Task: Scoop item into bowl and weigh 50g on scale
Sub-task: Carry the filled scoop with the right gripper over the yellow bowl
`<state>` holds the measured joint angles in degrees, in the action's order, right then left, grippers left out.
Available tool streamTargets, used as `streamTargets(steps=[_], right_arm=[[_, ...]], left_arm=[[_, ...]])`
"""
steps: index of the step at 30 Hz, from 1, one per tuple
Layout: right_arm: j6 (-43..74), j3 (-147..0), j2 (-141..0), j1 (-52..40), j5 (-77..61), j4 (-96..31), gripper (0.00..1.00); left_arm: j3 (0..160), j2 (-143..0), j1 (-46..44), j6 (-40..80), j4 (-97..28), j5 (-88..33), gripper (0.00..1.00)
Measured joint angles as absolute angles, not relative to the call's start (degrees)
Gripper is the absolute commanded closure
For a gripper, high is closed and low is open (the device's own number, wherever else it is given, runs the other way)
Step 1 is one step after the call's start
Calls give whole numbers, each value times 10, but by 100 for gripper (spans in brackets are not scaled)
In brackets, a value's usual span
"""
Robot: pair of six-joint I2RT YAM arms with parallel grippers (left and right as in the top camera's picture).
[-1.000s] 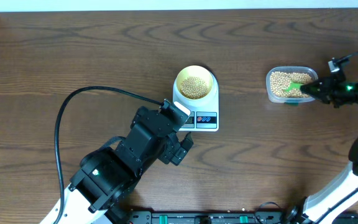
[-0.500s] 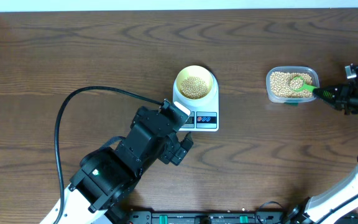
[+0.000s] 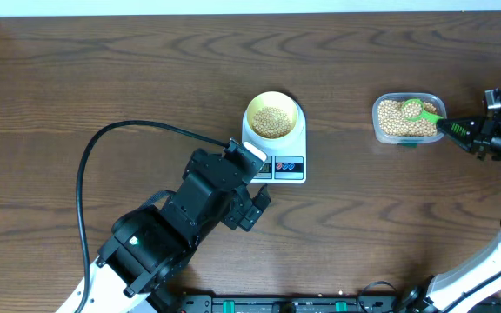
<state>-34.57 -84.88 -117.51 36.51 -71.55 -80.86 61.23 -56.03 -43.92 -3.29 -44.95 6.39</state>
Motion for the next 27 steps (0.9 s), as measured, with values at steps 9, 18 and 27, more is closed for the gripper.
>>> streamTargets(steps=[9,18,27], right_arm=[[-359,-849,-1175,347,-782,-816,99],[-359,-849,-1175,251,-851,-806,99],[-361,-849,-1175,123,-871,-777,99]], left_arm=[[612,-560,-439,-33,-449,64,2],[612,-560,-439,-33,-449,64,2],[612,-560,-439,-33,-449,64,2]])
